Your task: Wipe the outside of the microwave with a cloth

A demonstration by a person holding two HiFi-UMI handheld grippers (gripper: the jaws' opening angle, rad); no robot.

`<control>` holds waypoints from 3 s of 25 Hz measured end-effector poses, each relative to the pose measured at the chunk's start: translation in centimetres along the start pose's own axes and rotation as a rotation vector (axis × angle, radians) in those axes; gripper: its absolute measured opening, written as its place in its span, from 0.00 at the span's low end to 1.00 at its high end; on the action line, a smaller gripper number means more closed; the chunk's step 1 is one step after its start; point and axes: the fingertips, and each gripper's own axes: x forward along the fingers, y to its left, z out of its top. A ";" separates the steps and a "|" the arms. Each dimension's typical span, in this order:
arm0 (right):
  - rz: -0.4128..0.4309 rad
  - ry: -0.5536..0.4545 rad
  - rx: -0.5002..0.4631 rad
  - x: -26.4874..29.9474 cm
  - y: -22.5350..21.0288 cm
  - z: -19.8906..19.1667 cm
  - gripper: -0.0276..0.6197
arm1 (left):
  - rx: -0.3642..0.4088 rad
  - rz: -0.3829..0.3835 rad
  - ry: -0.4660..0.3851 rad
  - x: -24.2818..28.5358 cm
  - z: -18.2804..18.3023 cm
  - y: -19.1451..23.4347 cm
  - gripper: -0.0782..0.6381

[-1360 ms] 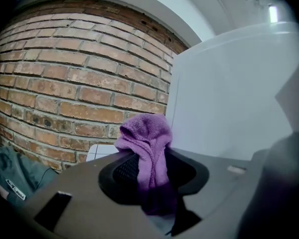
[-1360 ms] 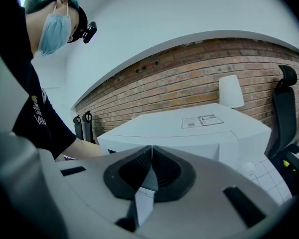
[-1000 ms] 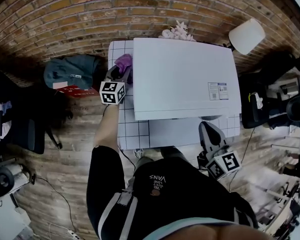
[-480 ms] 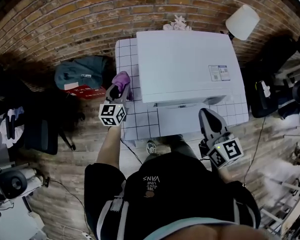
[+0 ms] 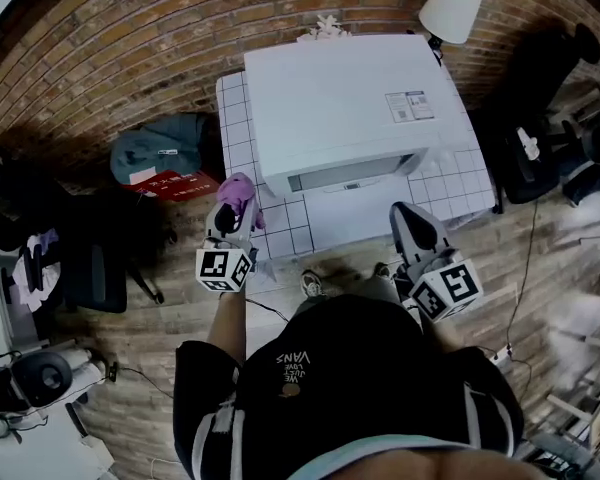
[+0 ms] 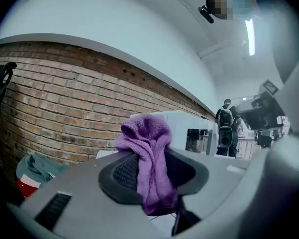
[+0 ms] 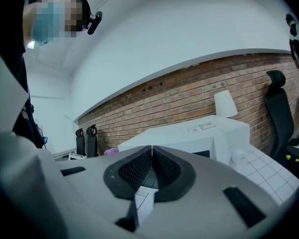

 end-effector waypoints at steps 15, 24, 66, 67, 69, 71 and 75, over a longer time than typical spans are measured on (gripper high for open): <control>0.142 -0.042 -0.012 -11.5 -12.7 2.1 0.05 | 0.012 0.114 -0.058 1.3 1.9 -19.3 0.30; 0.157 -0.030 -0.050 -18.0 -22.6 2.6 0.05 | 0.005 0.074 -0.096 6.8 1.8 -33.0 0.30; 0.558 0.063 -0.067 -7.4 -42.1 8.7 0.05 | -0.324 0.227 -0.182 29.0 1.3 -47.4 0.30; 0.583 0.073 -0.069 -7.1 -42.7 8.8 0.05 | -0.353 0.258 -0.195 29.5 1.1 -47.4 0.30; 0.630 0.093 -0.070 -6.6 -43.8 9.1 0.05 | -0.412 0.321 -0.225 30.4 0.9 -47.2 0.30; 0.671 0.112 -0.062 -6.1 -44.8 9.5 0.05 | -0.473 0.385 -0.264 31.0 0.7 -47.0 0.30; 0.743 0.147 -0.067 -5.1 -47.0 9.8 0.05 | -0.584 0.461 -0.346 32.4 0.7 -46.8 0.30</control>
